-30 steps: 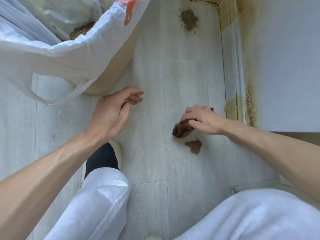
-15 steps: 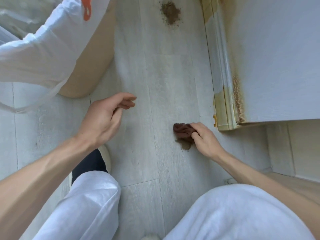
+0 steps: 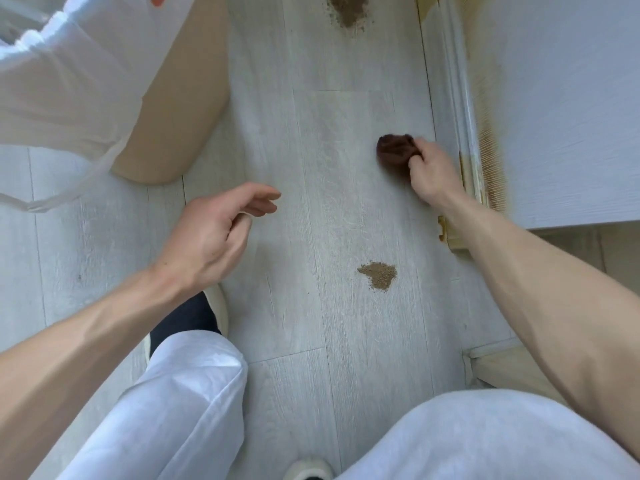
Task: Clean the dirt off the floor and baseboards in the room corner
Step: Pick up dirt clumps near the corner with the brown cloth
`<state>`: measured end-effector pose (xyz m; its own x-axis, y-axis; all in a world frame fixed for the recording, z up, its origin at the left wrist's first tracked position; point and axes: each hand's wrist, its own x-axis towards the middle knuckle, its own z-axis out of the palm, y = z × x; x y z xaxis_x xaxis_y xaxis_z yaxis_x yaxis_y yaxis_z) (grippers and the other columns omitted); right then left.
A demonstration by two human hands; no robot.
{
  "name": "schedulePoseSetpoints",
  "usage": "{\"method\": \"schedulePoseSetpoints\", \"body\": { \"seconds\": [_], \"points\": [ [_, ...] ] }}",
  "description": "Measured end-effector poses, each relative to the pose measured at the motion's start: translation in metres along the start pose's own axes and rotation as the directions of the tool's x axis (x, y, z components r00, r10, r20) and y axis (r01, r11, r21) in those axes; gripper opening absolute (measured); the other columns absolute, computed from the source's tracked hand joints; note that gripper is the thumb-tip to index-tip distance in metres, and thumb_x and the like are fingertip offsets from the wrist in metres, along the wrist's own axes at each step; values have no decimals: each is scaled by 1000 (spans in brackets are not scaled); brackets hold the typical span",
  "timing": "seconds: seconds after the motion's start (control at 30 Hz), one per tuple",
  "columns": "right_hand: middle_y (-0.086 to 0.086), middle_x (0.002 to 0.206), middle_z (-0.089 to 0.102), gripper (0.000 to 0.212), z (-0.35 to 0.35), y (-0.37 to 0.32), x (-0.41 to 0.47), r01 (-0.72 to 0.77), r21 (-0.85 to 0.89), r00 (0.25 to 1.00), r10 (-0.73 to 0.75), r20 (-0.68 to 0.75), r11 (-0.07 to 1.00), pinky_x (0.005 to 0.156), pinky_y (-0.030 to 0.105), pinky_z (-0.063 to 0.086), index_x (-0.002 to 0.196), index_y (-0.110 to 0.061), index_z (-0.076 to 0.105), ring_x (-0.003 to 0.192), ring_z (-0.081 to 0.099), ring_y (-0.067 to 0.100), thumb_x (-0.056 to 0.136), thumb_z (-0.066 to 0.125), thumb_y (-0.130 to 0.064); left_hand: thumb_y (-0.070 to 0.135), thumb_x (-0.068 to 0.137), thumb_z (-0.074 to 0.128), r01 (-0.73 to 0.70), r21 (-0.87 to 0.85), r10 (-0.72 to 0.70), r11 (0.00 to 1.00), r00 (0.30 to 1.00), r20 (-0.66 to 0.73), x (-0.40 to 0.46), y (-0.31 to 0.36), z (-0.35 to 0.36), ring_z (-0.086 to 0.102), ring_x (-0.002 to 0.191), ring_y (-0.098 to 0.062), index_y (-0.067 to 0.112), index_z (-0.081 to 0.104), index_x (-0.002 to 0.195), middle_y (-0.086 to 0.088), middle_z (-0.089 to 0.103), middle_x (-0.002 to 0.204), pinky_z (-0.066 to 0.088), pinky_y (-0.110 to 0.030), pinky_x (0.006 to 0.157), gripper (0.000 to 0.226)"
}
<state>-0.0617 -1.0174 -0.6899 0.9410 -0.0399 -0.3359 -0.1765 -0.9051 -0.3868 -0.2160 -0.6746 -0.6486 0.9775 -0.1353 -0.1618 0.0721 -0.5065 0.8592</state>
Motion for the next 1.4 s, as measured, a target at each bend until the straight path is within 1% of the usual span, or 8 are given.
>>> {"method": "schedulePoseSetpoints", "body": {
  "seconds": [0.1, 0.3, 0.43, 0.57, 0.73, 1.03, 1.23, 1.4],
  "points": [
    [15, 112, 60, 48, 19, 11, -37, -15, -70, 1000, 15, -1, 997, 94, 47, 47, 129, -14, 60, 103, 57, 36, 93, 31, -24, 1, 85, 37, 1, 18, -1, 1000, 1000, 11, -1, 0, -1, 67, 107, -5, 24, 66, 127, 13, 73, 110, 52, -29, 98, 55],
    [2, 114, 60, 44, 41, 3, -106, 134, 72, 979, -143, 143, 988, 98, 43, 45, 130, -22, 62, 112, 53, 25, 97, 33, -20, -8, 90, 43, 8, 24, -7, 1000, 1000, -1, 6, 3, -1, 65, 107, -1, 24, 66, 127, 13, 73, 111, 48, -21, 98, 54],
    [8, 117, 64, 37, 6, -1, -84, 161, 126, 987, -162, 0, 979, 99, 35, 45, 127, -15, 64, 113, 57, 20, 101, 38, -14, -4, 88, 40, -14, 7, 14, 1000, 1000, 4, 8, 6, -1, 66, 109, -3, 24, 66, 128, 14, 73, 112, 50, -25, 100, 55],
    [8, 104, 64, 29, -28, 2, -44, 139, 15, 978, -135, -160, 990, 87, 38, 47, 109, -14, 63, 99, 57, 23, 97, 37, -16, -9, 89, 42, -21, 26, 20, 999, 1000, 9, 6, 6, 0, 66, 108, -2, 23, 66, 127, 13, 73, 111, 50, -26, 99, 55],
    [11, 103, 61, 44, 4, 5, -22, 50, -143, 994, -35, 102, 988, 81, 42, 49, 122, -22, 60, 97, 59, 34, 89, 32, -31, -4, 89, 40, -8, 40, 8, 999, 1000, 11, 1, 5, -2, 66, 108, -1, 24, 66, 127, 13, 73, 111, 51, -26, 99, 54],
    [-1, 108, 57, 51, 45, 25, -147, 136, -30, 954, -123, 272, 990, 91, 43, 47, 136, -23, 59, 104, 54, 22, 94, 31, -30, -11, 92, 46, -16, 59, 13, 998, 998, 53, 5, 9, 5, 65, 110, -2, 26, 64, 130, 14, 73, 113, 49, -27, 100, 56],
    [-1, 120, 62, 40, 3, 50, -170, -76, 215, 994, 91, -59, 974, 91, 14, 38, 133, -19, 64, 111, 55, 10, 102, 41, -11, -11, 91, 45, -24, 67, 20, 997, 997, 70, 8, 12, 9, 64, 110, 0, 27, 63, 131, 15, 72, 114, 46, -17, 99, 58],
    [1, 113, 66, 35, 15, 84, -216, -488, 354, 855, 519, 9, 798, 89, 31, 40, 129, -23, 63, 113, 60, 24, 101, 45, -10, -12, 90, 46, -25, 65, 21, 998, 997, 70, 7, 12, 9, 65, 110, -1, 26, 63, 131, 13, 73, 114, 47, -21, 100, 59]
  ]
}}
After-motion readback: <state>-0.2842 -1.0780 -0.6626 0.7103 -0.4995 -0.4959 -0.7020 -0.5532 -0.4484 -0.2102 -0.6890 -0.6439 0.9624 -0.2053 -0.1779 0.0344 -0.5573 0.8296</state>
